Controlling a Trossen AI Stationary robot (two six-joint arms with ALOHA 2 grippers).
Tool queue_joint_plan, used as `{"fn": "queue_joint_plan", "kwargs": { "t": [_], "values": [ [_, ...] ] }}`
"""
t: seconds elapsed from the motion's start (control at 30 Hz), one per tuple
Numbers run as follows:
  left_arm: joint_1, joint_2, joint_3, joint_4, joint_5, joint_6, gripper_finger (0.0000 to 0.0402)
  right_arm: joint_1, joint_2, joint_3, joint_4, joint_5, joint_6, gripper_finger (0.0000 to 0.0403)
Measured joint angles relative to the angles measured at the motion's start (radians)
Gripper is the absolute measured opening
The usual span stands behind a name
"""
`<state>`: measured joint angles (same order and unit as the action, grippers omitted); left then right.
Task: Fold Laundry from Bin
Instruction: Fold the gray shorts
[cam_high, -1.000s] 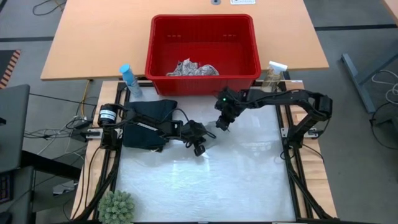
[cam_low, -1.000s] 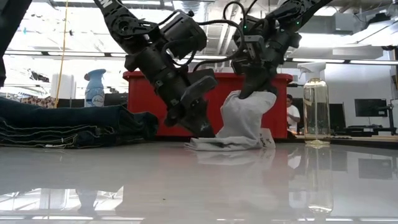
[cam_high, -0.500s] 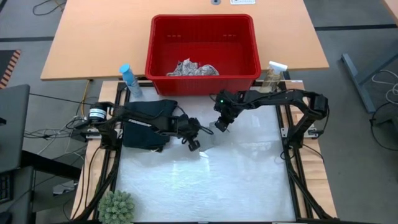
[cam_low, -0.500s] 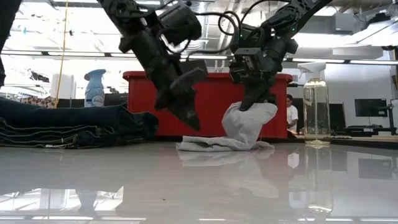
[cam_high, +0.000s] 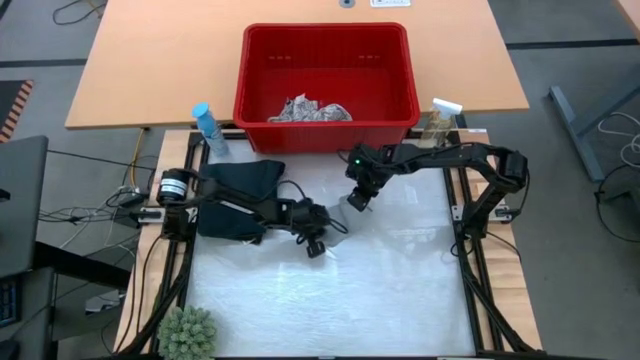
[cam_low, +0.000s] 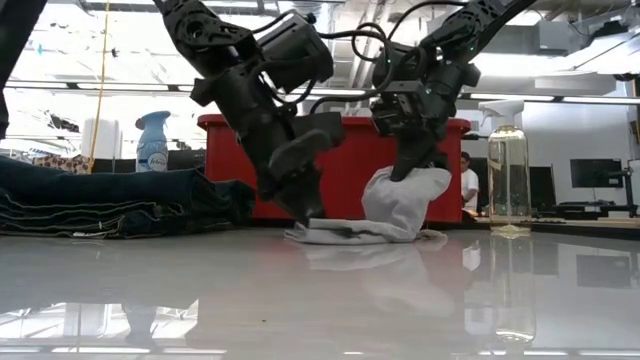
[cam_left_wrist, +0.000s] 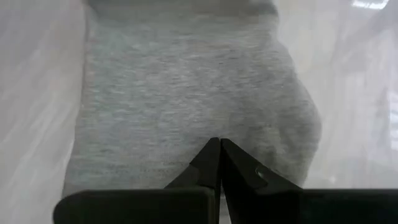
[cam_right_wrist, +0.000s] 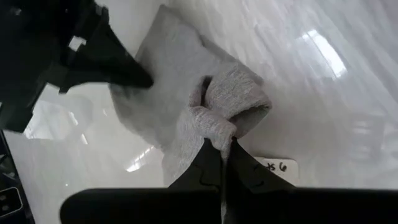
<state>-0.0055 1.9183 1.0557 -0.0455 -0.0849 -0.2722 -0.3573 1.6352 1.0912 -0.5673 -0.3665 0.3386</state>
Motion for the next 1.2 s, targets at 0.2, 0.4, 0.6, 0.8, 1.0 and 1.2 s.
{"fn": "queue_joint_plan", "kwargs": {
  "t": [0.2,0.4,0.6,0.8,1.0,1.2],
  "values": [
    [0.015,0.049,0.002,0.133,0.038,-0.019,0.0,-0.02,0.0,0.0,-0.021,0.0,-0.008,0.0022],
    [0.027,0.085,0.028,0.157,0.062,-0.045,0.0,0.002,0.0,0.0,-0.026,-0.04,-0.016,0.0022],
    [0.036,0.085,0.029,0.183,0.055,-0.06,0.0,0.048,0.0,0.0,-0.019,-0.044,-0.017,0.0022],
    [0.037,0.085,0.029,0.205,0.045,-0.074,0.0,0.068,0.0,0.0,0.017,-0.056,0.006,0.0035],
    [0.037,0.086,0.028,0.23,0.041,-0.094,0.0,0.07,0.0,0.0,0.033,-0.056,0.011,0.0032],
    [0.036,0.086,0.028,0.245,0.02,-0.118,0.0,0.069,0.0,0.0,0.035,-0.055,0.004,0.0066]
  ]
}}
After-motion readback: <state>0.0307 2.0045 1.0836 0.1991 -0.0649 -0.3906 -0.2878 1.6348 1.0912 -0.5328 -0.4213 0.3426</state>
